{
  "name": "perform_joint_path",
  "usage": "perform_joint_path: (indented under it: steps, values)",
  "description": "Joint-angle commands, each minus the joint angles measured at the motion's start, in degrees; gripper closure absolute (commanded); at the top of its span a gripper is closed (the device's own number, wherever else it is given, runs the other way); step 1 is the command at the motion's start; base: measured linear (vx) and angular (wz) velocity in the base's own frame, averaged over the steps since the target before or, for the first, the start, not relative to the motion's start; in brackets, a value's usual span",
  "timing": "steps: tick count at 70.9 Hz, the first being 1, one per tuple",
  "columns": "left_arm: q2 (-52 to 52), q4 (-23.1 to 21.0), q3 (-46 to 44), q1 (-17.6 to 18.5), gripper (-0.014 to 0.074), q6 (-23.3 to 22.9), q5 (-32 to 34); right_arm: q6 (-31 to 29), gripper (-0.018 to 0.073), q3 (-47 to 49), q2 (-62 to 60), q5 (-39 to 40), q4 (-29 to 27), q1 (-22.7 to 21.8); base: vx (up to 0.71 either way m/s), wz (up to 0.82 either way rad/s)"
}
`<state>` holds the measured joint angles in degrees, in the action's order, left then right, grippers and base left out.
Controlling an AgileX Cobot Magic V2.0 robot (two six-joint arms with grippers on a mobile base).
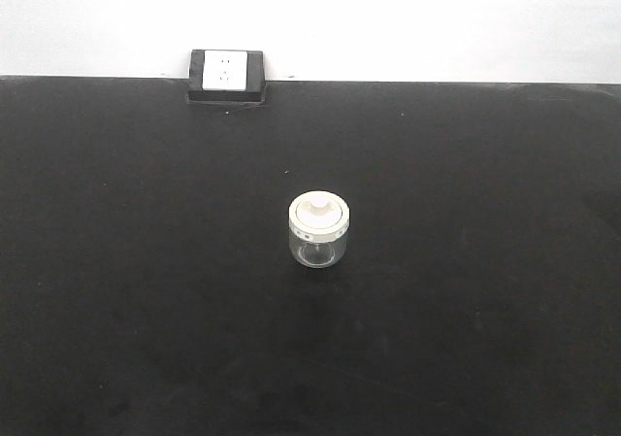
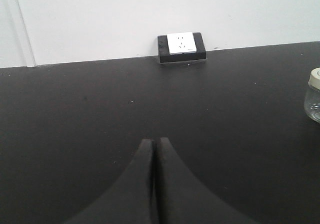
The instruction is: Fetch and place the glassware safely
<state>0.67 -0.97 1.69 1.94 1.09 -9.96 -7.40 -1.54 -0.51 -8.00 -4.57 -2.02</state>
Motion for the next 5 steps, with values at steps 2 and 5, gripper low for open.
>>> perform_joint_path:
  steps: [2,5]
  values:
    - [0.7,-0.2,1.5,0.1,0.0603,-0.2,4.1,-0.2,0.0562,-1.1,-0.8,4.6,0.3,-0.5,0.00,0.00]
    - [0.7,-0.2,1.5,0.1,0.0603,-0.2,4.1,-0.2,0.0562,-1.1,-0.8,4.6,0.3,-0.5,0.00,0.00]
